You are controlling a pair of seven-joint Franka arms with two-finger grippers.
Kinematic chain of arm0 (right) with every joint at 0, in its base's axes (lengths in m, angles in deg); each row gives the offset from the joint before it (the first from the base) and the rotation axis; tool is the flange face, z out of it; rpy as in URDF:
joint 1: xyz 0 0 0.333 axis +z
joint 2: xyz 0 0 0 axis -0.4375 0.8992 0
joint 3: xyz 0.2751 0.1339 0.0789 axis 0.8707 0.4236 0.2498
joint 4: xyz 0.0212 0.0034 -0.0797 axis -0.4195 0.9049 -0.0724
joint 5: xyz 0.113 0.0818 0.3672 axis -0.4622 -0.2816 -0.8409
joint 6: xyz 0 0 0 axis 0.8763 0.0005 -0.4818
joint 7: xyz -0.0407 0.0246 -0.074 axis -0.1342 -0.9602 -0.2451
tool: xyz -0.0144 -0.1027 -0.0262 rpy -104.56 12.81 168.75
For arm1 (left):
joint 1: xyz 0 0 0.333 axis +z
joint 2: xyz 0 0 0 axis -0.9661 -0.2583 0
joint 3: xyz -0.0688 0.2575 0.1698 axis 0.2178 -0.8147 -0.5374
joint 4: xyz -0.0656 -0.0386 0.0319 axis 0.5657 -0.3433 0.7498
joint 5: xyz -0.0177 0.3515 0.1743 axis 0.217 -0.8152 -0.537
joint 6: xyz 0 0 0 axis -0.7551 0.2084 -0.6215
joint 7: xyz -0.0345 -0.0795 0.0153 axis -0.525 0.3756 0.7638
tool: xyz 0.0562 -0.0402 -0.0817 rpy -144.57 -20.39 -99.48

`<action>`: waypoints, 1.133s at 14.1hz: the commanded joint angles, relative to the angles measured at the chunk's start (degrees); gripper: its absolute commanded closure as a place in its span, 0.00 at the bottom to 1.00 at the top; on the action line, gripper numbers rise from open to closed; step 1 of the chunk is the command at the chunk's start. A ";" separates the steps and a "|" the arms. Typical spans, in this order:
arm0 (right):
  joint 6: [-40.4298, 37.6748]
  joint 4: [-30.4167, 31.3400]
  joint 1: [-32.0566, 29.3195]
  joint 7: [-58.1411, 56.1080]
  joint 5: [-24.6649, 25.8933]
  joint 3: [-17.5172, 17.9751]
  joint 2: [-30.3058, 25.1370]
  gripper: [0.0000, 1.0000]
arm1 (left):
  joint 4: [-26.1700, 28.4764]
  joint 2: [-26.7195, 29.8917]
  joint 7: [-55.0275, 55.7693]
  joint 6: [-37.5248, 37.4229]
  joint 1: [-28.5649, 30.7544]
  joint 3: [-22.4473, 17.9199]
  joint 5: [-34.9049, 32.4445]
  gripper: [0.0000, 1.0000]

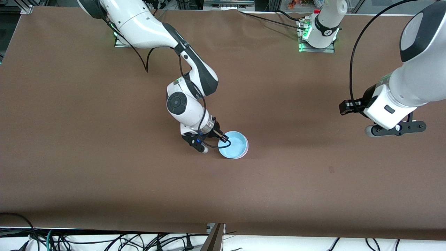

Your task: Stack pink and blue bowls on white bowl

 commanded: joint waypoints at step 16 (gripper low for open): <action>1.18 -2.24 2.71 1.63 3.69 -1.30 2.88 1.00 | 15.44 10.30 -5.57 8.14 4.71 0.25 1.17 0.20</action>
